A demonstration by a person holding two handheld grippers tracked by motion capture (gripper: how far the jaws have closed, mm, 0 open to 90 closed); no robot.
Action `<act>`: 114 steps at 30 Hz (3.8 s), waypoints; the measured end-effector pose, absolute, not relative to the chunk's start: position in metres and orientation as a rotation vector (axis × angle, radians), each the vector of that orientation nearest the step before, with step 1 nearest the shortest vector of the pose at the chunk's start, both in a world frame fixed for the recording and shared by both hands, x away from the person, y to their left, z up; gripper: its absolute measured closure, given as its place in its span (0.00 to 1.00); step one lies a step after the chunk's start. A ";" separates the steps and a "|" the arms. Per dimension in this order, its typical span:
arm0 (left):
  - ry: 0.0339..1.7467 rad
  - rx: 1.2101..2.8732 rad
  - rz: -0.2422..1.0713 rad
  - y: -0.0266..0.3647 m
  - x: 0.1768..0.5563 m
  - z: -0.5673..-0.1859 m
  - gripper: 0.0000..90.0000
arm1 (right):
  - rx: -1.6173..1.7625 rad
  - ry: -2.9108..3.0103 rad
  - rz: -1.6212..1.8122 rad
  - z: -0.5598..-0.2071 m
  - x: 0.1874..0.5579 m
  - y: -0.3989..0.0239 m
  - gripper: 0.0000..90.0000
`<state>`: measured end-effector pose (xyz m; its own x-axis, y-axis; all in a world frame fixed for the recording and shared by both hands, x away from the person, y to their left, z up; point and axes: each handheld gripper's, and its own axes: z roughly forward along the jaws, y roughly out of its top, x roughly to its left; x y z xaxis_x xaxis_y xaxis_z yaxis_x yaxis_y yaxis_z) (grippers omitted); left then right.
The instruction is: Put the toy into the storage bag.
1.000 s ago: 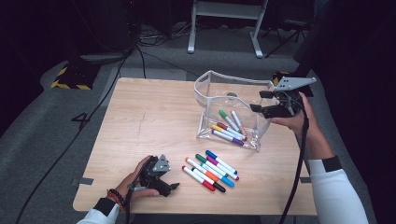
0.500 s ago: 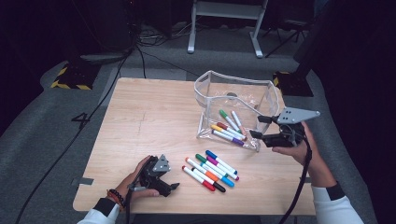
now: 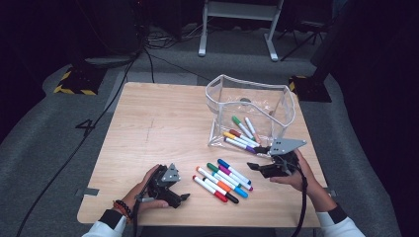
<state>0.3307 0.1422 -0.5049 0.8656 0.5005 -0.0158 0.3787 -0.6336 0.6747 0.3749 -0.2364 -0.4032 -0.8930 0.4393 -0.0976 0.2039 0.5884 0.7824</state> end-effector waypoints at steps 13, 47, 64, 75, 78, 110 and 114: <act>0.632 2.327 0.223 0.142 0.331 -0.505 0.07 | 0.566 2.680 1.121 -0.465 0.407 -0.197 0.47; 0.633 2.328 0.224 0.142 0.331 -0.505 0.07 | 0.689 2.679 1.078 -0.491 0.425 -0.212 0.83; 0.659 2.324 0.235 0.141 0.327 -0.505 0.07 | 0.594 2.512 1.311 -0.425 0.389 -0.255 0.83; 0.676 2.319 0.240 0.139 0.326 -0.505 0.07 | 0.534 2.434 1.345 -0.378 0.377 -0.265 0.83; 0.674 2.322 0.240 0.139 0.326 -0.505 0.07 | 0.501 2.424 1.352 -0.359 0.373 -0.264 0.83; 0.660 2.326 0.234 0.140 0.328 -0.505 0.07 | 0.611 2.338 1.188 -0.275 0.482 -0.249 0.83; 0.658 2.325 0.234 0.140 0.328 -0.505 0.07 | 0.651 2.377 1.116 -0.286 0.497 -0.247 0.83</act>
